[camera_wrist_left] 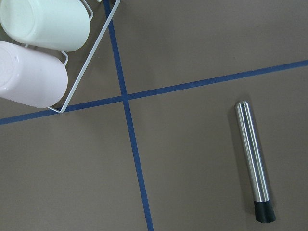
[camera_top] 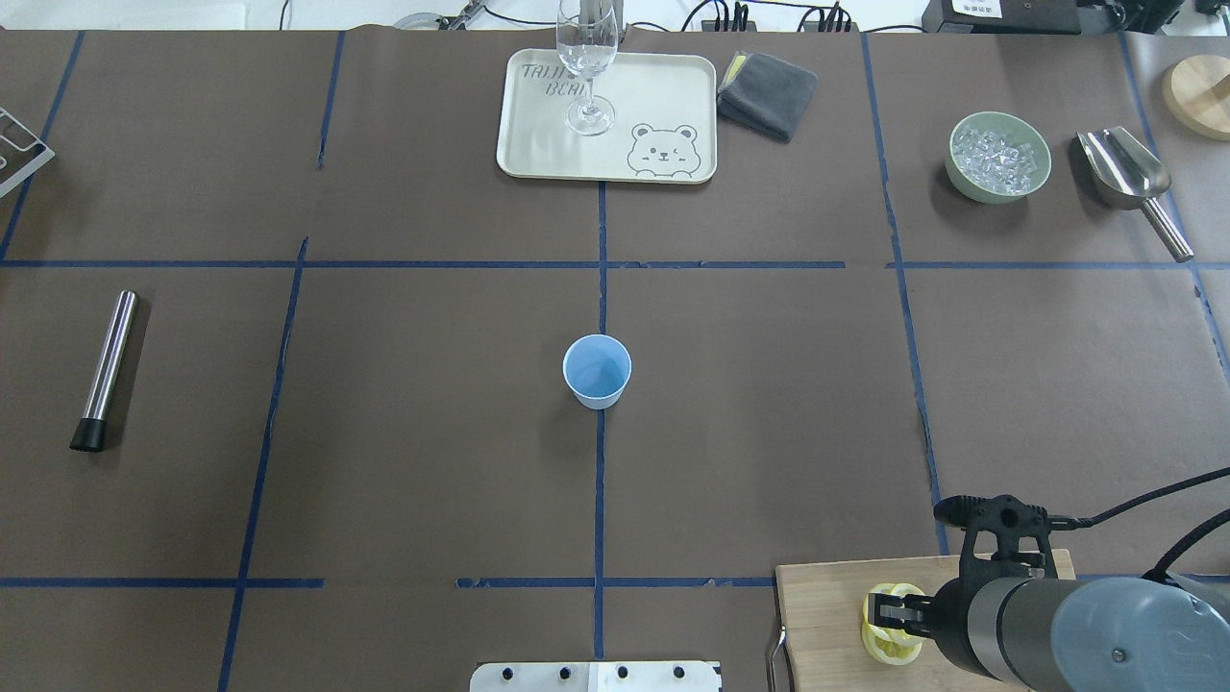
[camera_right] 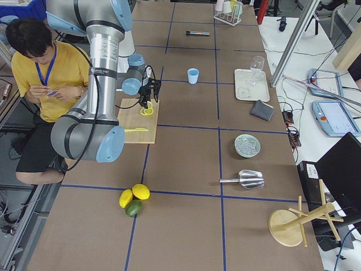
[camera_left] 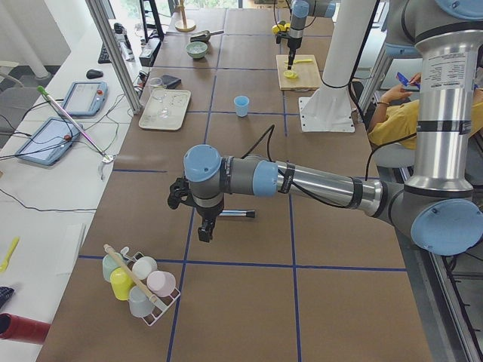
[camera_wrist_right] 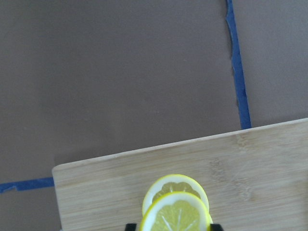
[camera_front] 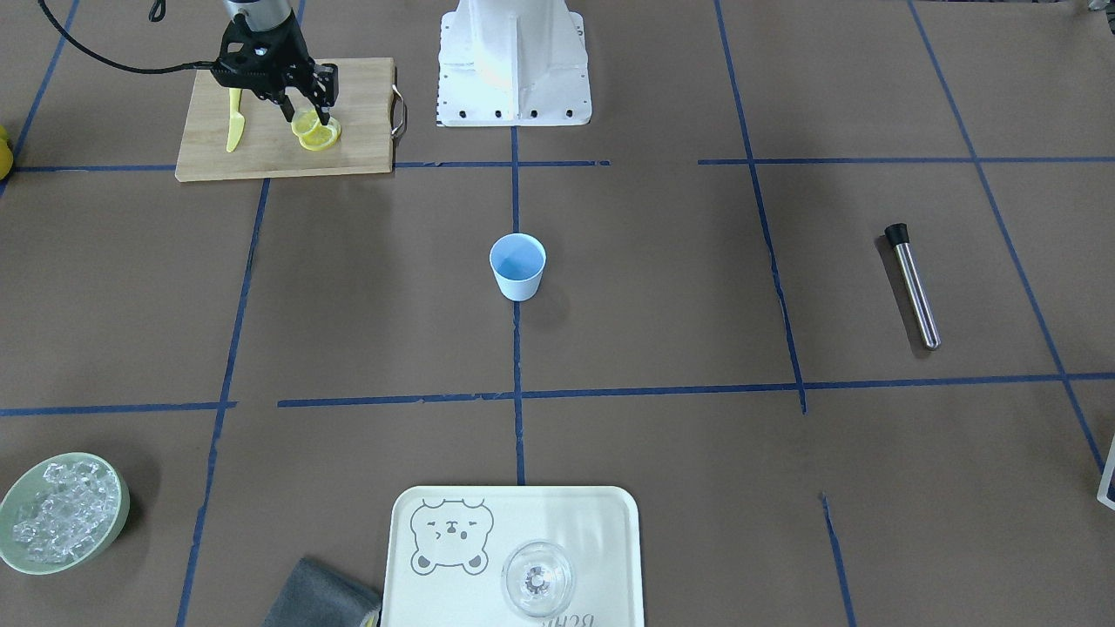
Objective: Squeeze lemon into cup
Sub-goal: 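Lift the lemon slice and carry it over the blue cup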
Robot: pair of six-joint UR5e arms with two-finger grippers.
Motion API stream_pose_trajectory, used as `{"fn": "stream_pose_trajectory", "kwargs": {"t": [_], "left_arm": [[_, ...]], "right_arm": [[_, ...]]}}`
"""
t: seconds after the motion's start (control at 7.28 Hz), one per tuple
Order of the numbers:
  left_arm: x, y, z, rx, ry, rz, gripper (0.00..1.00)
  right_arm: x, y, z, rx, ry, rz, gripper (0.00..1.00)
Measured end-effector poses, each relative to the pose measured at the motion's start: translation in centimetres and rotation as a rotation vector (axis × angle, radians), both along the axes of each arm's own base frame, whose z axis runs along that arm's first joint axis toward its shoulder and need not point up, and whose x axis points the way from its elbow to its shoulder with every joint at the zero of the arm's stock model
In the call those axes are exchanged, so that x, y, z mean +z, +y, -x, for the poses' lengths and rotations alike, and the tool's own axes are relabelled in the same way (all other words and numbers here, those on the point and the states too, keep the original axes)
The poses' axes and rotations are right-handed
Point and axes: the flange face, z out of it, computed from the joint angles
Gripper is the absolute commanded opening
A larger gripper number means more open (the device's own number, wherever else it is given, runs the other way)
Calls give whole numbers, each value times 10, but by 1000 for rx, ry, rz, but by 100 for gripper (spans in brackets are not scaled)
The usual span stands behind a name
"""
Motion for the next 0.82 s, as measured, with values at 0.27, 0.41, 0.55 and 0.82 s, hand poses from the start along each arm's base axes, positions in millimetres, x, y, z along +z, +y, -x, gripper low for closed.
{"fn": "stream_pose_trajectory", "kwargs": {"t": [0.27, 0.41, 0.55, 0.82], "left_arm": [[1, 1, 0, 0, 0, 1, 100], [1, 1, 0, 1, 0, 2, 100], [2, 1, 0, 1, 0, 3, 100], [3, 1, 0, 1, 0, 4, 100]], "right_arm": [[-19, -10, -10, 26, -42, -2, 58], [-34, -17, -11, 44, -79, -5, 59], [-52, -28, -5, 67, -124, -11, 60], [-85, -63, 17, 120, -203, -9, 61]]}}
